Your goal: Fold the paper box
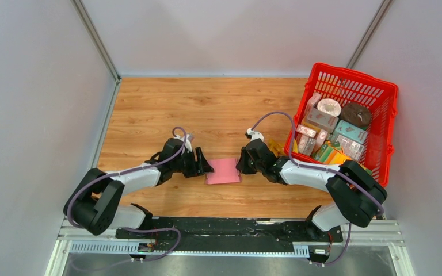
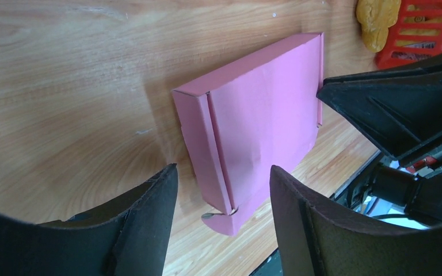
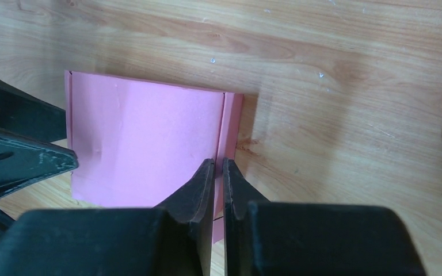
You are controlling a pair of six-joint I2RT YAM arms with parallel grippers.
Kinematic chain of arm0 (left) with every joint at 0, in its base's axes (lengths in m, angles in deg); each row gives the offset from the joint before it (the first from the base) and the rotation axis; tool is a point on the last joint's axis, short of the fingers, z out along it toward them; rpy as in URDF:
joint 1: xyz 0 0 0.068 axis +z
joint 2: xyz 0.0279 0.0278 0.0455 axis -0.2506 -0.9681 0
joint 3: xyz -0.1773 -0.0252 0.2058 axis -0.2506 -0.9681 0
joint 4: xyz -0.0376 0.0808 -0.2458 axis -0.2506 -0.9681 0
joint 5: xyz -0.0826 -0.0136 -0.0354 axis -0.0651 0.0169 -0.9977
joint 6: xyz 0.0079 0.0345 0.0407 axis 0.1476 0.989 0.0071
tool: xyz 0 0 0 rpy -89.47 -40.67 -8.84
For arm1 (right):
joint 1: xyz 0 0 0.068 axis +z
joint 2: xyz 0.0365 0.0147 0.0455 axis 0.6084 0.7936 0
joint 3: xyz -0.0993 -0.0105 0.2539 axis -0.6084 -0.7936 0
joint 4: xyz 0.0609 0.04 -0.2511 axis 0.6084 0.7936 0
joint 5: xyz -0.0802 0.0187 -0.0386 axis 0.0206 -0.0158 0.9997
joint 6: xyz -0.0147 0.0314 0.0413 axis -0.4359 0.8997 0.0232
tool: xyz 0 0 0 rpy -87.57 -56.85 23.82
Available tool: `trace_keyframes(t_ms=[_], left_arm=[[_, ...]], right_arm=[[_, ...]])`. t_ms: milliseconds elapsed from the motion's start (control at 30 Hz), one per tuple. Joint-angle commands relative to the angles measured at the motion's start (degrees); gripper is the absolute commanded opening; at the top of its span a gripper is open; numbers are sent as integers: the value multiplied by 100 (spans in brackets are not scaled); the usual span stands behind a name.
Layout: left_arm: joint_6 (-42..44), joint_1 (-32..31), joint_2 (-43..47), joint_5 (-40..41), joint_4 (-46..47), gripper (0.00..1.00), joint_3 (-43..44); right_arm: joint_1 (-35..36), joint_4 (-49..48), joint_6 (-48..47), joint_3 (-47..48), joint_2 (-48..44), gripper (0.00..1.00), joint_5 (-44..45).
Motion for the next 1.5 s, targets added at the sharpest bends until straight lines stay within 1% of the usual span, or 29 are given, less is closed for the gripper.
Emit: trace_keyframes(t_ms=[0,133,233,267,333,367,433,467,533,600,700,733,767,833,867,900,933,967,1000,1033,1067,1133,1300,1333,1467], left_arm=[[-429,-1,-448,-274,977,68,-73],[-701,-185,-923,-309,1399,68,-3],[-912,-273,-1214,-301,1909,66,-21],[-965,-282,-1319,-318,2162,61,-30],[-1175,-291,-1320,-327,2506,57,-143],[-1220,-300,-1241,-327,2699,54,-222],[-1203,-300,-1066,-248,2736,49,-284],[-1185,-300,-821,-204,2701,44,-345],[-1107,-300,-565,-29,2518,43,-381],[-1036,-300,-170,77,2122,38,-381],[-896,-300,253,244,1691,35,-381],[-886,-300,375,314,1577,33,-381],[-895,-300,629,350,1350,33,-381],[-851,-300,946,463,937,32,-381],[-816,-300,1287,542,752,32,-381],[-738,-300,1456,630,541,33,-373],[-719,-291,1614,866,52,37,-364],[-684,-291,1929,973,-232,41,-320],[-588,-291,2063,1070,-469,44,-311],[-553,-291,2195,1192,-724,50,-320],[-509,-282,2396,1255,-953,52,-320],[-394,-282,2512,1386,-1322,59,-302],[-306,-238,2548,1299,-1649,68,-232],[-280,-238,2565,1290,-1641,71,-223],[-236,-229,2487,1238,-1360,77,-215]], right_arm=[[-159,637,-63,-237,300,9,370],[-203,541,-89,-237,388,9,159],[-212,523,-116,-245,406,8,150],[-212,497,-124,-237,389,8,133],[-212,523,-151,-211,353,8,106],[-212,532,-194,-202,353,8,106],[-212,506,-239,-140,397,8,28],[-203,462,-274,-140,415,8,-34],[-203,348,-291,-131,476,9,-209],[-177,347,-335,-79,494,10,-254],[-107,330,-379,-8,485,12,-263],[-46,330,-397,35,502,13,-472],[-2,339,-406,123,520,13,-483],[86,269,-380,202,581,12,-648],[95,216,-336,229,712,11,-763],[87,-11,-283,264,766,11,-877],[87,-56,-152,290,845,10,-991],[95,-74,-107,308,950,9,-1018],[87,-161,-63,300,994,8,-1027],[87,-206,-11,282,1021,6,-975],[87,-232,-2,264,1047,6,-931],[78,-136,-36,290,1144,6,-826],[78,-259,-107,290,1118,7,-905],[87,-242,-124,343,1092,7,-887],[78,-154,-212,379,995,8,-896]])
